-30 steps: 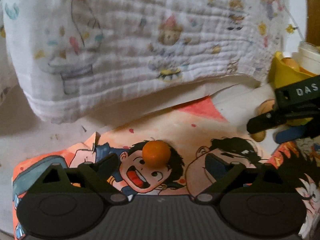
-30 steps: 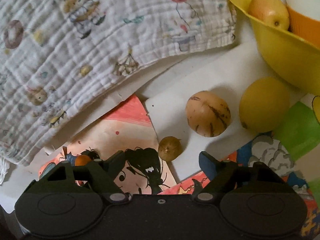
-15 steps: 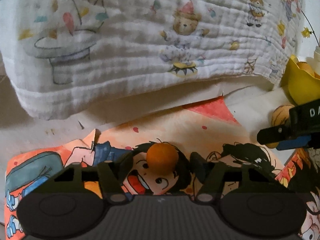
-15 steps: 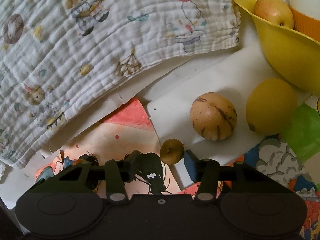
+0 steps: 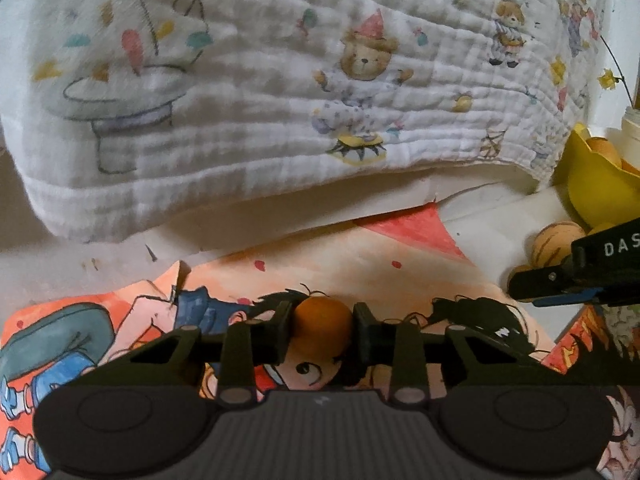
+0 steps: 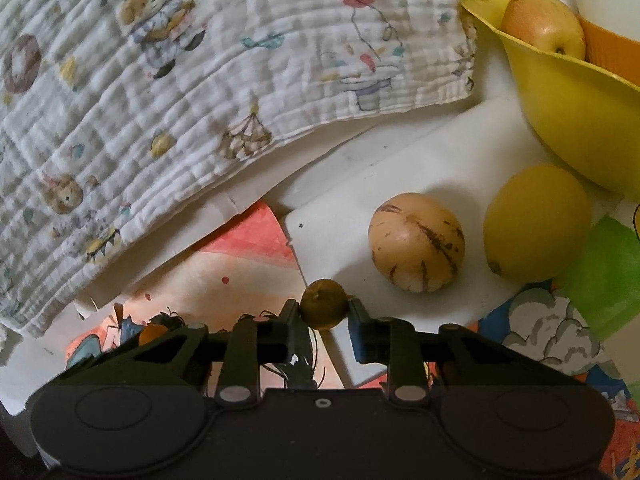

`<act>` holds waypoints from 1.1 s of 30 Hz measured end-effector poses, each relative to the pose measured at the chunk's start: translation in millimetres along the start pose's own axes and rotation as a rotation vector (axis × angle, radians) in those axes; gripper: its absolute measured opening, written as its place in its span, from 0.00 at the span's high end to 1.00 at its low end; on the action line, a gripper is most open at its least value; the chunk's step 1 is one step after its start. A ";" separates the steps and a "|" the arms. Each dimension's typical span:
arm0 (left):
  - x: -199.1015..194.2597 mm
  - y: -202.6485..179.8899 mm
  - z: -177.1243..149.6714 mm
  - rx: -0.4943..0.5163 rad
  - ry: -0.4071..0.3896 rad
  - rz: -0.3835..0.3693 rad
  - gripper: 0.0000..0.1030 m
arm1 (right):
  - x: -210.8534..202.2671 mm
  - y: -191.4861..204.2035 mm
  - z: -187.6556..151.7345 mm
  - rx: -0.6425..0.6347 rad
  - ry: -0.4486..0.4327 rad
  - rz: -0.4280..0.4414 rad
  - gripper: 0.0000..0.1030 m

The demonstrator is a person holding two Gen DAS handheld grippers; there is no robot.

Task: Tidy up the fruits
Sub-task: 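Grasp the small orange with the left tool while the right tool grasps another small brown fruit, then carry the orange with the left tool while the right tool carries the small brown fruit to the tray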

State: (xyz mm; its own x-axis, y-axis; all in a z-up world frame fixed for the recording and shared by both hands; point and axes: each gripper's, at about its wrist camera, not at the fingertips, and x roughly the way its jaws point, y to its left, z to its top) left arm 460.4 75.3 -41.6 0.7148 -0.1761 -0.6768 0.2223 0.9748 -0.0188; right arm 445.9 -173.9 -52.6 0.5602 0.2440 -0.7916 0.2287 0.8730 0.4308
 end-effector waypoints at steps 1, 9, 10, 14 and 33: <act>-0.4 -1.7 -1.0 -0.002 0.004 -0.005 0.65 | -0.1 -0.7 0.0 0.004 -0.001 0.004 0.72; -14.0 -13.3 -4.3 0.001 0.016 -0.044 0.66 | -7.1 -5.4 -4.1 0.026 0.012 0.037 0.73; -16.6 -14.6 -4.8 0.002 0.016 -0.048 0.66 | -8.7 -6.8 -5.1 0.028 0.015 0.043 0.73; -25.3 -20.5 -5.7 0.009 0.017 -0.052 0.66 | -17.4 -10.7 -8.8 0.032 0.023 0.075 0.73; -93.5 -52.6 -12.1 0.028 -0.011 -0.059 0.66 | -122.1 -5.7 -40.5 -0.152 -0.129 0.201 0.73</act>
State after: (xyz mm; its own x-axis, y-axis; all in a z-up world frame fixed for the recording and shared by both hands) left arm 373.8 42.2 13.8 0.7072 -0.2345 -0.6670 0.2823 0.9586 -0.0377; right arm 344.0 -191.6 24.1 0.6810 0.3714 -0.6311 -0.0140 0.8683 0.4959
